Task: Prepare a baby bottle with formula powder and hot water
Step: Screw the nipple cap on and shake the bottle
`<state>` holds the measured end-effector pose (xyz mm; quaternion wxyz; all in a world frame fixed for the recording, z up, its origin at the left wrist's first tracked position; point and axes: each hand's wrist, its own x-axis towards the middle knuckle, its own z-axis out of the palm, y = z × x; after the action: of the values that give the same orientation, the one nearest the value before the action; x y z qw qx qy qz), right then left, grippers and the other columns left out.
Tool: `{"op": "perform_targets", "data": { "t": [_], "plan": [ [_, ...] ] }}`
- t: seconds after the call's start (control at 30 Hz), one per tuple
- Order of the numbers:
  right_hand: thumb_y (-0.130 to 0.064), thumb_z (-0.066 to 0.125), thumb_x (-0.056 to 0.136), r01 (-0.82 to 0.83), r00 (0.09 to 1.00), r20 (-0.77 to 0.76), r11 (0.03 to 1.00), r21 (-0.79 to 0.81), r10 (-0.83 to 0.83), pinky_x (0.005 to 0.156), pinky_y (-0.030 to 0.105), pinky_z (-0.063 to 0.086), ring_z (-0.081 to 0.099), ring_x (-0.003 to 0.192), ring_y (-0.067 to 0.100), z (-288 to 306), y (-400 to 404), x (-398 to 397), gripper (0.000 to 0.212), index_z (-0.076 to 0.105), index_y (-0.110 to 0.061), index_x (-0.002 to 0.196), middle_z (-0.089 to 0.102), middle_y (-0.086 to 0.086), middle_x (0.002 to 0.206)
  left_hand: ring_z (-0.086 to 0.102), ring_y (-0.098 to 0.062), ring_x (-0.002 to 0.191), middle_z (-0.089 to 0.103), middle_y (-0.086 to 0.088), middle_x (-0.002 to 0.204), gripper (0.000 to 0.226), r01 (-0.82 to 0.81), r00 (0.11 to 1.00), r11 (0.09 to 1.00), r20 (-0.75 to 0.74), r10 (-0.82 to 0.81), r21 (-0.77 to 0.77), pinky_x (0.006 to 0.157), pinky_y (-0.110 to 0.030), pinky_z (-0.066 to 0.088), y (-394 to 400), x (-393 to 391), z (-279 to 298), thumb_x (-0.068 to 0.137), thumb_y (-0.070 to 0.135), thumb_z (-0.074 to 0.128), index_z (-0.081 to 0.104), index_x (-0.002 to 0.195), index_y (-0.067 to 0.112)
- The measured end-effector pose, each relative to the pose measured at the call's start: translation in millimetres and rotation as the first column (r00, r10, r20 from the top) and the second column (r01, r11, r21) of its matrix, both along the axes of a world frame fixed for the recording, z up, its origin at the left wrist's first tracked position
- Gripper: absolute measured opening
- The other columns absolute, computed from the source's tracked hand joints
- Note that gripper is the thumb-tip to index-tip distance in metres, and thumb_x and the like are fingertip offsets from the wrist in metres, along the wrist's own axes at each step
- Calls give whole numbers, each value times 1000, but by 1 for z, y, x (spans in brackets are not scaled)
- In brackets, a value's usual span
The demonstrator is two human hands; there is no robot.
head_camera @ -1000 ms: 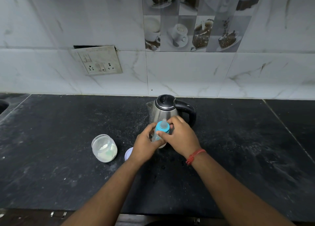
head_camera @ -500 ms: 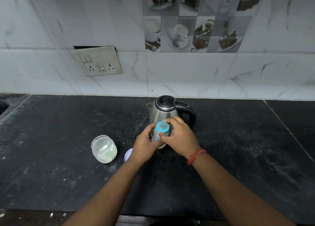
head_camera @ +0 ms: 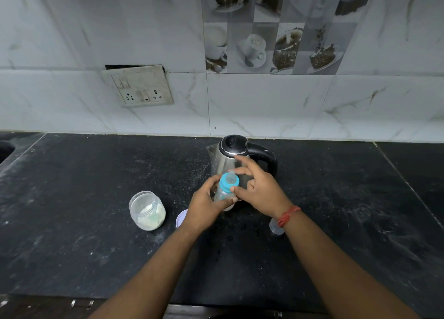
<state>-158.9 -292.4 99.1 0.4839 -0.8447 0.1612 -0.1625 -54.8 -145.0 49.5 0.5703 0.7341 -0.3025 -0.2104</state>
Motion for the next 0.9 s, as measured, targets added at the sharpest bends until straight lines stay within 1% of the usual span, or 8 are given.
{"op": "perform_targets", "data": {
  "t": [0.17,0.27,0.37,0.57,0.7,0.77,0.83,0.9],
  "plan": [
    [-43,87,71,156,987,-7,974,-165,-159,76,24,50,56,88,2,1,7,2,84,44,-34,142,55,-14,99,67,-9,113,73,13,116,59,21,1000,1000,11,-21,15,102,-46,53,-4,-4,1,75,24,88,62,127,36],
    [-36,87,72,115,993,38,993,-13,-115,70,23,50,52,72,3,-3,2,1,91,38,-33,149,56,-18,116,67,-9,113,73,13,116,59,21,1000,1000,11,-21,5,102,-46,53,-6,-5,3,75,25,88,62,127,34],
    [-9,79,83,-14,997,79,989,144,3,54,20,43,41,55,8,-4,-8,-4,83,36,-30,151,61,-12,133,66,-9,114,72,13,118,61,14,1000,1000,12,-14,-2,104,-44,52,-5,-4,3,73,29,90,62,127,32],
    [-16,90,70,43,998,33,998,50,-45,69,18,43,47,65,-3,-8,-3,-1,86,47,-29,144,52,-8,109,66,-5,112,72,16,115,57,24,999,1000,25,-24,10,102,-41,53,-7,-10,2,76,22,89,63,125,34],
    [1,78,81,-50,998,36,979,197,43,52,18,45,44,56,5,-8,-8,-11,86,38,-29,151,57,-11,135,64,0,112,71,18,116,58,28,999,1000,32,-29,10,100,-29,52,-8,-11,4,77,20,89,63,127,32],
    [2,75,84,-43,999,31,977,207,38,50,18,46,44,55,4,-12,-10,-14,81,39,-27,151,64,-11,116,63,3,110,71,16,116,58,35,999,999,40,-35,17,96,-20,50,-8,-11,6,76,19,90,63,127,29],
    [-11,84,77,10,999,40,984,180,-17,64,23,56,53,64,1,-10,-5,-10,82,44,-30,146,55,-8,101,63,4,107,71,14,116,59,51,997,998,55,-53,28,90,-14,48,-9,-13,6,76,18,90,63,127,27],
    [-35,91,62,21,999,29,990,138,-25,88,36,59,60,90,5,-7,1,-9,93,44,-39,143,49,-8,111,64,3,107,71,12,117,59,69,996,997,61,-71,31,89,-13,48,-9,-15,7,77,16,88,62,129,25]
  ]
}}
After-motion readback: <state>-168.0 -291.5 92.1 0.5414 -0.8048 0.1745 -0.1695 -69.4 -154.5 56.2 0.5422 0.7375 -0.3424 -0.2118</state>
